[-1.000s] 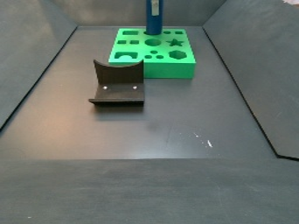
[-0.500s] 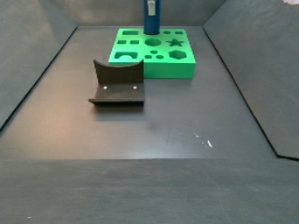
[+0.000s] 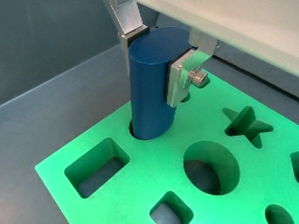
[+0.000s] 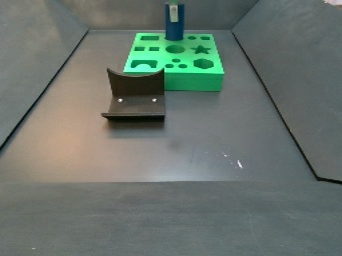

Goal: Insert the oval object.

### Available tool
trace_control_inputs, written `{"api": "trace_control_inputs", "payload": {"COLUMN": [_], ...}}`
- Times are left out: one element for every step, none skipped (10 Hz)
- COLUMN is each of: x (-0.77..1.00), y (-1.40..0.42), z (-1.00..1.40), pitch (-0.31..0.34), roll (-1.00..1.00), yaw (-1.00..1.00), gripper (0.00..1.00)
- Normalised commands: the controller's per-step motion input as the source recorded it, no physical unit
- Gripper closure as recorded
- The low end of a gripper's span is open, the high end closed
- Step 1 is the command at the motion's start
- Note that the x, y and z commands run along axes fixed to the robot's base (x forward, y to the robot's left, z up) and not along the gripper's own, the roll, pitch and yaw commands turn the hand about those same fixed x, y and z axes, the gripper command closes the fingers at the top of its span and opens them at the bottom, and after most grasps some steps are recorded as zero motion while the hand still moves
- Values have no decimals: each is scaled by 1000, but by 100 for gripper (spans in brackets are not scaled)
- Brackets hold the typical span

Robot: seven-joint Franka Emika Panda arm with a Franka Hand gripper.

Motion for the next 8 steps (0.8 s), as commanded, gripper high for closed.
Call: {"api": "trace_control_inputs", "payload": {"x": [-29,0,0,0,0,0,0,0], "y": [0,-57,-120,-134,-131,-197,-6,0], "z": [-520,-569,-514,-440,-389,-334,-34,0], "pitch": [-41,-51,-31,-11,0,0,-13,0], "roll": [0,47,97,116,136,189,0,0], "yaw": [-171,-163,-103,-23,0,0,0,0], "gripper": [100,100,100,100,100,100,100,100]}}
